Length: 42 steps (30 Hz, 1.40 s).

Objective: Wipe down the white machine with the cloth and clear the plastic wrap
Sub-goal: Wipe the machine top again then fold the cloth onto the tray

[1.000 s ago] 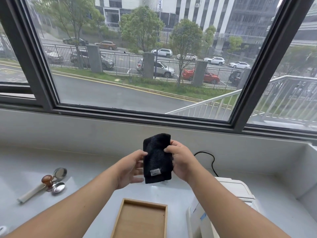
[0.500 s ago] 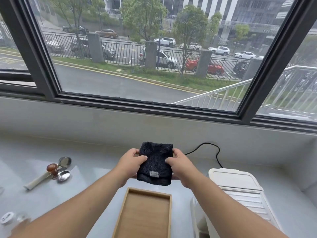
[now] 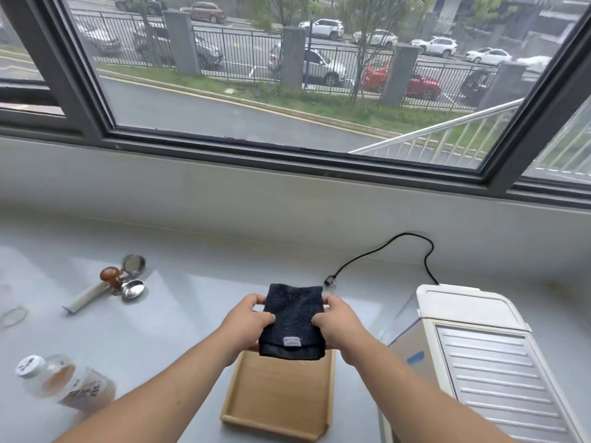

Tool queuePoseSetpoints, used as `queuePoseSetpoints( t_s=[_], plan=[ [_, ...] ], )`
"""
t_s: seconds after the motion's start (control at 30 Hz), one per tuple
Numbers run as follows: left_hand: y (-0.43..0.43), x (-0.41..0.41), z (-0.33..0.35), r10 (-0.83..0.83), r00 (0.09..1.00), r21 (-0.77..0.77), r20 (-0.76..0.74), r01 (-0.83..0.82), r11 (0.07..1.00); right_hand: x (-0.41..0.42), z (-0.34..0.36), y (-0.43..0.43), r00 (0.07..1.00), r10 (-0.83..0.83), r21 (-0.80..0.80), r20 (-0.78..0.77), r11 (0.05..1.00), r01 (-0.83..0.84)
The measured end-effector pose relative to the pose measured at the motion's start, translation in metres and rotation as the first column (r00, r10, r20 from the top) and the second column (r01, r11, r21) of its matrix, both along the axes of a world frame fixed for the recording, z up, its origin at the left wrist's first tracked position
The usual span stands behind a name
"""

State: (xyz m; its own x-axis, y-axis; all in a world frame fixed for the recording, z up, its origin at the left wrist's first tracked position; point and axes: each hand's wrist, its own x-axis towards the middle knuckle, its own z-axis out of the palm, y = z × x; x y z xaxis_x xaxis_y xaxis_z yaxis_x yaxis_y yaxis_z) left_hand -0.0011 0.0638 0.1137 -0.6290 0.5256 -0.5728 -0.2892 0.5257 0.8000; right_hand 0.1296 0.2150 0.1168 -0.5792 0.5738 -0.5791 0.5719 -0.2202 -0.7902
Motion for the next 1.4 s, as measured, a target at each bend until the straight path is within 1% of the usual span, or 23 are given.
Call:
queuePoseSetpoints(
  t_s=[0.17,0.3,0.47,0.6,0.83,1.0,1.27,1.33,1.4],
  plan=[
    [-0.011,0.005,-0.032,0.011,1.000,-0.050,0.026,-0.009,0.999,0.003,-0.036,-0.009,0.999,0.018,-0.013,0.045,1.000,-0.018],
    [-0.017,0.004,-0.054,0.004,1.000,-0.075,0.008,-0.004,0.997,0.004,-0.058,-0.013,0.998,0.021,-0.021,0.058,1.000,-0.020],
    [-0.023,0.002,-0.080,-0.071,0.992,-0.171,-0.103,0.053,0.984,0.007,-0.085,-0.018,0.998,0.012,-0.071,0.069,0.997,-0.008],
    [-0.031,0.000,-0.100,-0.185,0.963,-0.279,-0.196,0.126,0.952,0.007,-0.101,-0.023,0.994,0.029,-0.081,0.108,0.997,-0.020],
    [-0.027,-0.005,-0.120,-0.301,0.914,-0.394,-0.273,0.179,0.901,0.006,-0.119,-0.027,0.993,0.031,-0.081,0.118,0.996,-0.021],
    [-0.024,-0.003,-0.125,-0.340,0.888,-0.425,-0.311,0.190,0.885,0.007,-0.127,-0.028,0.992,0.032,-0.064,0.119,0.998,-0.024],
    [-0.023,0.002,-0.132,-0.348,0.880,-0.450,-0.322,0.181,0.875,0.008,-0.131,-0.031,0.986,0.049,-0.058,0.162,0.998,-0.040],
    [-0.024,0.003,-0.130,-0.354,0.872,-0.457,-0.339,0.176,0.872,0.009,-0.130,-0.032,0.982,0.060,-0.031,0.181,0.998,-0.056],
    [-0.027,0.006,-0.127,-0.367,0.851,-0.473,-0.376,0.165,0.865,0.012,-0.128,-0.033,0.974,0.070,0.044,0.218,0.996,-0.081]
  ],
)
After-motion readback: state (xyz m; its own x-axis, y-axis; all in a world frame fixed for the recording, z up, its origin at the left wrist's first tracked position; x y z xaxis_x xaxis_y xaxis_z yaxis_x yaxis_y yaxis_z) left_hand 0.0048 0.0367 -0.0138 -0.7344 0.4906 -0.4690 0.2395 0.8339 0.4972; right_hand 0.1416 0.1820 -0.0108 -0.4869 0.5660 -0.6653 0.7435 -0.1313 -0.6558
